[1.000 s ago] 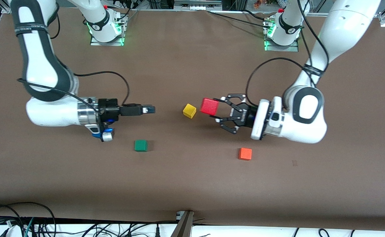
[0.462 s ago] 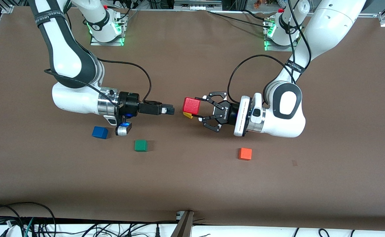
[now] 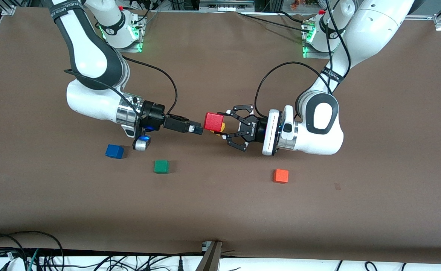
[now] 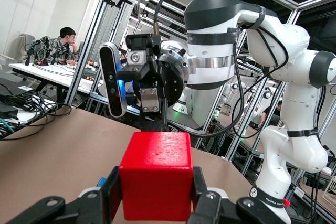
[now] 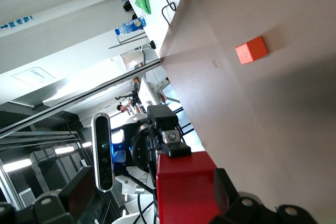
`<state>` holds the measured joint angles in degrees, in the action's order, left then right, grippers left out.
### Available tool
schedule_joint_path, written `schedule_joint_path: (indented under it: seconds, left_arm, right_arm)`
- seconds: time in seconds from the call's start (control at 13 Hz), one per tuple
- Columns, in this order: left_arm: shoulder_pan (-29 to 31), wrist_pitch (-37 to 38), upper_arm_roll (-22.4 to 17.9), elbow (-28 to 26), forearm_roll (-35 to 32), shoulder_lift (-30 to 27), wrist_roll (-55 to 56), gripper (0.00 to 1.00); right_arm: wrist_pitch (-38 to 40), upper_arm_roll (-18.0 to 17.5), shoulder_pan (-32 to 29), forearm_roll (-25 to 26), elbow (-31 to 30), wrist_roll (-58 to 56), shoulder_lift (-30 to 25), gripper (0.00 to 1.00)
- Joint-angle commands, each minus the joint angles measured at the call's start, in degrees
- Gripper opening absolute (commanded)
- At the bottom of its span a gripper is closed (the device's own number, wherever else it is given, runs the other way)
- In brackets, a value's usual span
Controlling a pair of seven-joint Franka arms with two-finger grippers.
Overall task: Pass red block to right arm, stack on blue
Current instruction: 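Grasp the red cube with the right gripper from the left gripper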
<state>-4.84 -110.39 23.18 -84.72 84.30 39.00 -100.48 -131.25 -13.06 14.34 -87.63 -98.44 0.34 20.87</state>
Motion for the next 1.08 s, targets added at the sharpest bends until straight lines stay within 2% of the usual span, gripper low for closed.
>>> schedule_joint_path:
  seconds: [0.0, 0.15, 0.69, 0.77, 0.85, 0.92, 1.0]
  left_arm:
    - [-0.35, -0.26, -0.07, 0.79, 1.74, 0.64, -1.29, 0.0]
    - [-0.26, -0.18, -0.07, 0.79, 1.66, 0.73, -1.38, 0.0]
    - [0.35, 0.44, -0.07, 0.7, 1.22, 0.64, -1.47, 0.0]
    - [0.35, 0.44, -0.07, 0.7, 1.22, 0.64, -1.38, 0.0]
    - [0.35, 0.44, -0.07, 0.7, 1.22, 0.64, -1.38, 0.0]
    - [0.35, 0.44, -0.07, 0.78, 1.22, 0.64, -1.29, 0.0]
    - [0.27, 0.35, -0.07, 0.79, 1.39, 0.64, -1.29, 0.0]
  right_arm:
    - [-0.59, -0.57, -0.45, -1.23, -4.56, -2.61, -2.94, 1.0]
    - [-0.94, -1.79, -0.45, -1.22, -4.83, -2.62, -2.86, 1.0]
    - [-1.03, -2.5, 0.61, -1.14, -3.87, -2.62, -1.45, 0.98]
    - [-1.03, -2.5, 0.69, -1.05, -3.52, -2.71, -1.19, 0.93]
    - [-1.11, -2.5, 0.96, -1.05, -3.51, -3.32, -1.01, 0.83]
    - [-1.03, -2.5, 0.87, -1.05, -3.51, -5.07, -0.92, 0.53]
    - [-0.85, -2.5, 0.52, -1.05, -3.51, -5.43, -0.22, 0.33]
